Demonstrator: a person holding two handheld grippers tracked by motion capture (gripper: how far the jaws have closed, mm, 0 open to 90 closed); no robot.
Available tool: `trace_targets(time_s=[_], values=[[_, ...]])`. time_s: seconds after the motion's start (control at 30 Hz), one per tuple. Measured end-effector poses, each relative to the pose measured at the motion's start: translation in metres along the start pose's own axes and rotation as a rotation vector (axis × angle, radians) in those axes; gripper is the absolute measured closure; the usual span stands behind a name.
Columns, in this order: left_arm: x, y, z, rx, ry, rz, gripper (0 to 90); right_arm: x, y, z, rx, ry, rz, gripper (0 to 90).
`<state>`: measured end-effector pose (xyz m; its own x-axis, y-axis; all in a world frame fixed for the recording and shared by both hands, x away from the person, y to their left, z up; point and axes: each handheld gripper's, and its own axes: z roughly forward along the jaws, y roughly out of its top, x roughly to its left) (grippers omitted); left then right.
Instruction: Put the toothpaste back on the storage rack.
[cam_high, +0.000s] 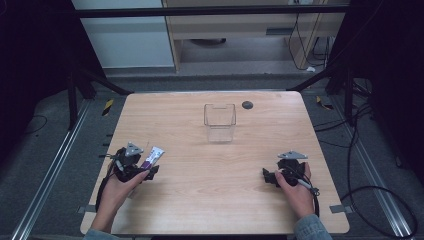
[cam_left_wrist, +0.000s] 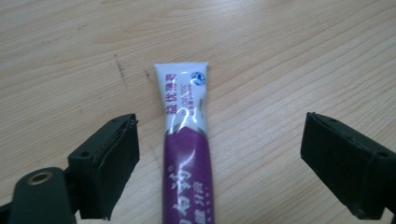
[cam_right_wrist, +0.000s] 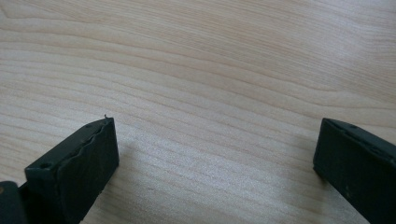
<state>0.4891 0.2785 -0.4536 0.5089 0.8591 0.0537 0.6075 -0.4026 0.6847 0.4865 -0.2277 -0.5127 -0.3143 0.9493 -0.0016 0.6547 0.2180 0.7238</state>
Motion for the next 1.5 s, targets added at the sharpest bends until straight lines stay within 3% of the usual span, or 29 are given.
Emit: trace_targets(time_s=[0.27, 0.3, 0.53, 0.67, 0.77, 1.0, 1.23, 1.37, 1.5], values=[[0.004, -0.005, 0.001, 0.033, -0.005, -0.002, 19.6, 0.000, 0.000, 0.000, 0.000, 0.003, -0.001, 0.4], [0.005, -0.002, 0.002, 0.024, -0.028, -0.006, 19.6, 0.000, 0.000, 0.000, -0.001, 0.003, -0.001, 0.4], [0.001, 0.004, 0.005, 0.047, -0.009, 0.006, 20.8, 0.000, 0.000, 0.001, -0.001, 0.006, -0.002, 0.4], [0.005, 0.007, 0.006, 0.059, -0.016, -0.007, 21.4, -0.001, 0.000, 0.000, -0.001, 0.008, -0.004, 0.4], [0.006, 0.012, 0.008, 0.119, -0.014, 0.000, 18.9, -0.001, 0.000, 0.000, 0.000, 0.012, -0.011, 0.4], [0.009, 0.023, 0.002, 0.192, -0.008, 0.019, 16.1, -0.002, 0.001, 0.001, 0.002, 0.019, -0.014, 0.4], [0.016, 0.026, -0.002, 0.236, 0.004, 0.005, 16.7, -0.003, 0.001, 0.001, -0.001, 0.022, -0.021, 0.4], [0.016, 0.026, 0.001, 0.287, 0.015, 0.037, 16.1, -0.003, 0.001, 0.001, -0.002, 0.018, -0.028, 0.5], [0.013, 0.030, 0.002, 0.296, 0.009, 0.055, 17.5, -0.003, 0.001, 0.001, -0.003, 0.016, -0.028, 0.5]])
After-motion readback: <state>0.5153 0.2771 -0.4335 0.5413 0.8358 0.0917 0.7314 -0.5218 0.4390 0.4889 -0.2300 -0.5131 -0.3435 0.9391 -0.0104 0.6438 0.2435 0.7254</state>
